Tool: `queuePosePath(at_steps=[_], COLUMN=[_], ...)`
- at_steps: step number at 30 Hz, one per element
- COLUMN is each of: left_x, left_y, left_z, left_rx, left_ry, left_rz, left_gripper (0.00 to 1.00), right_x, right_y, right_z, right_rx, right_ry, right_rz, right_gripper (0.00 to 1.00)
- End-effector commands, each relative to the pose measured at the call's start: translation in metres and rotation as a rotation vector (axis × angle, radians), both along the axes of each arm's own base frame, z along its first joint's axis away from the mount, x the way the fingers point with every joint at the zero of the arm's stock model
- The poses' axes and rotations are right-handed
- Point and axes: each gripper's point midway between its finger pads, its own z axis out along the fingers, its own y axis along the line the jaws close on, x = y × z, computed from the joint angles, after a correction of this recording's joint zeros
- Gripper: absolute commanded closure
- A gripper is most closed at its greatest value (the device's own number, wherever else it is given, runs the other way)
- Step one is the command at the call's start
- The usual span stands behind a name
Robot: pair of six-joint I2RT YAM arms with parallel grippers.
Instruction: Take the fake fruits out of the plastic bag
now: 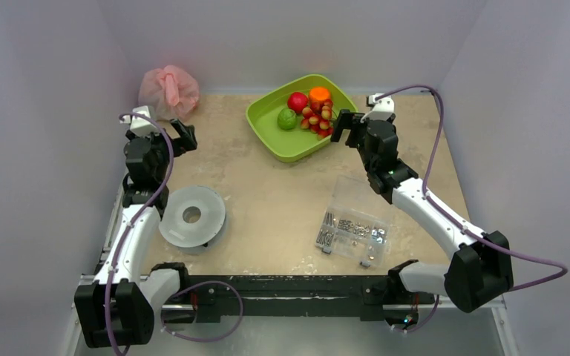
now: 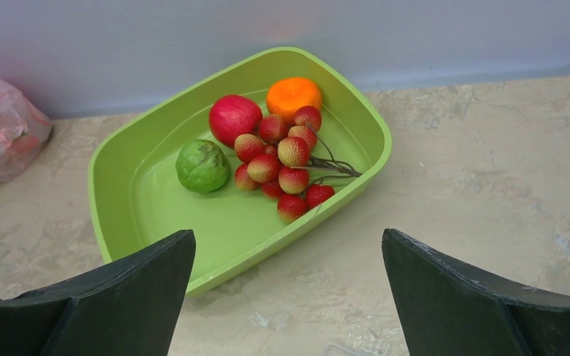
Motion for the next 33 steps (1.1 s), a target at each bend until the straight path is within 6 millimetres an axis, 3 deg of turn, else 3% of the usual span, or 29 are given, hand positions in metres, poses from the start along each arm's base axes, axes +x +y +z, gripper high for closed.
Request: queuePosePath(at_steps=[1,8,11,17,22,28,33], left_x=[0.002,0.005,0.01,0.019,0.029,0.053,0.082], left_y=[-0.002,0.007,0.002,-0.022,-0.028,-0.017,0.01], left_z=[0.007,-0.005,-0.014,-0.039,-0.063,-0.055,-0.059], left_rx=[-0.035,-0.088,-0.075,-0.08,-0.145,-0.171,-0.173], left_ry=[0.021,0.095,0.136,0.238,0.306,0.31,0.369], left_rz=[-0.001,0.07,0.036,-0.111,-0.12,-0.053,0.107], left_gripper=[0.0,0.0,0.0,0.0,0.0,0.01,0.01], right_x=[0.0,0.0,0.003,0.001,-0.002,-0.002,-0.002], right_y=[0.008,0.026,0.034,0.042,0.053,0.057,0.071], right_z=[0.025,0.023,0.014,0.017,0.019,0.018,0.014], right_rx=[0.057,0.111,0.133,0.16,0.158,0.147,0.167], right_ry=[-0.066,-0.033,0.018,0.022,0.027,0.068,0.103], right_rz=[0.026,0.091,0.107,0.13,0.169,0.188,0.246], right_gripper=[0.01,0.01,0.01,0.01,0.01,0.01,0.01])
